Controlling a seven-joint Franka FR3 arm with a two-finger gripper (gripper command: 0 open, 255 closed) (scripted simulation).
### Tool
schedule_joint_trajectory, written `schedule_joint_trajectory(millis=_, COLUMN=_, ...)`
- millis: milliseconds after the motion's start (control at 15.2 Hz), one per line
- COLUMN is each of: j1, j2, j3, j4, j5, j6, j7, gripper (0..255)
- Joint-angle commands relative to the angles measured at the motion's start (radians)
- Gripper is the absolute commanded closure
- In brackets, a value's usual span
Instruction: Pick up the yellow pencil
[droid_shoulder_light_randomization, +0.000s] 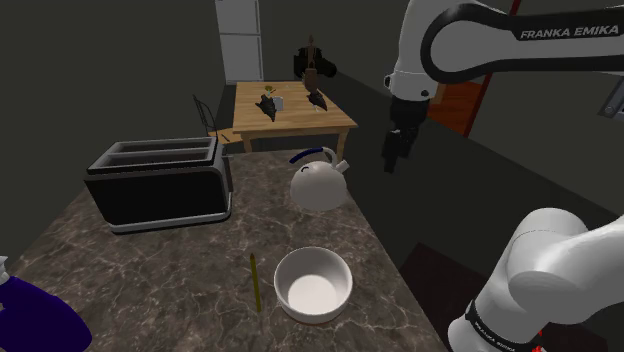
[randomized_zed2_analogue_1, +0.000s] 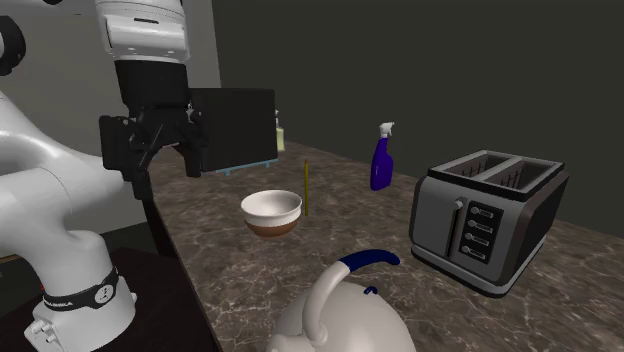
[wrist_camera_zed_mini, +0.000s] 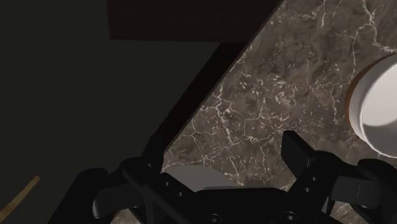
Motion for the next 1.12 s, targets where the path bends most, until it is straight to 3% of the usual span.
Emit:
schedule_joint_trajectory(millis=0, j1=0.000, j2=0.000, j3=0.000, j4=0.000, j5=0.000, j6=0.000, j7=0.000, gripper=0)
schedule_joint_trajectory(millis=1056, j1=0.112, j2=0.588, j3=0.273, j4=0.502, j5=0.227, j6=-0.308, j7=0.425, gripper=0)
